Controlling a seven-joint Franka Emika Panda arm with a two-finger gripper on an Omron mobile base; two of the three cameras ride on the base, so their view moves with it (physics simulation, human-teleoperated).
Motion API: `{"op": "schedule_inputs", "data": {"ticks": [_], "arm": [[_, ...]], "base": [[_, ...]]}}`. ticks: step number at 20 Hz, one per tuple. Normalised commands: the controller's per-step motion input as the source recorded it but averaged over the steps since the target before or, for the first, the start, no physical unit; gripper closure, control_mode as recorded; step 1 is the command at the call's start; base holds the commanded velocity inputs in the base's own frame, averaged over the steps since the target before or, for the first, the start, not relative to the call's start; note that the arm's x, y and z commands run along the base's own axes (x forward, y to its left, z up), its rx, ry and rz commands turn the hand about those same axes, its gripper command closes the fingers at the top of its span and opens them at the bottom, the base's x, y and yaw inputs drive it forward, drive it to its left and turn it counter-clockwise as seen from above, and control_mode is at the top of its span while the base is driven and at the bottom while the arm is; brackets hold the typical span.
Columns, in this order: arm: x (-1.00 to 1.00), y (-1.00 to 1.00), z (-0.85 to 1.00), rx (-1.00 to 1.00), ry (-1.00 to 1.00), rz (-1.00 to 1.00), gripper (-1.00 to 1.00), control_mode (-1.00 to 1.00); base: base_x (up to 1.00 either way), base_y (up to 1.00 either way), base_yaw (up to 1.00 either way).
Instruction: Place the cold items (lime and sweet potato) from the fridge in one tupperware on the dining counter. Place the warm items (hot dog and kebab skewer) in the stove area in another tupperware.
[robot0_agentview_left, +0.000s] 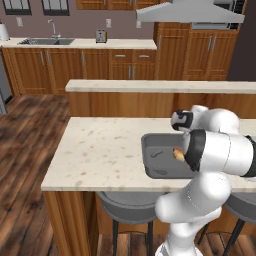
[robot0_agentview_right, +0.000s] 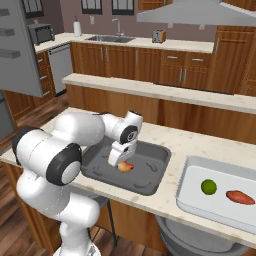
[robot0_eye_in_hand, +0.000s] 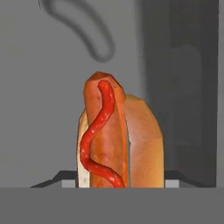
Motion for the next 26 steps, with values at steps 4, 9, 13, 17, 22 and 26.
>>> {"op": "schedule_inputs", "data": {"ticks": [4,9,13,17,22,26], "arm": [[0.37,0.00,-0.24,0.00,0.00,0.00,1.00,-1.00],[0.37,0.00,-0.28,0.00,0.00,0.00,1.00,-1.00],[0.29,0.00,-0.29,0.00,0.00,0.00,1.00,-1.00],[0.17,0.00,-0.26,-0.01,-0.02,0.00,-1.00,-1.00],[-0.02,0.00,-0.17,0.00,-0.10,-0.06,-1.00,-1.00],[-0.22,0.00,0.00,-0.01,-0.31,-0.05,-1.00,-1.00]], "base": [[0.00,0.00,0.00],[0.00,0.00,0.00],[0.00,0.00,0.00],[0.00,0.00,0.00],[0.00,0.00,0.00],[0.00,0.00,0.00]]}}
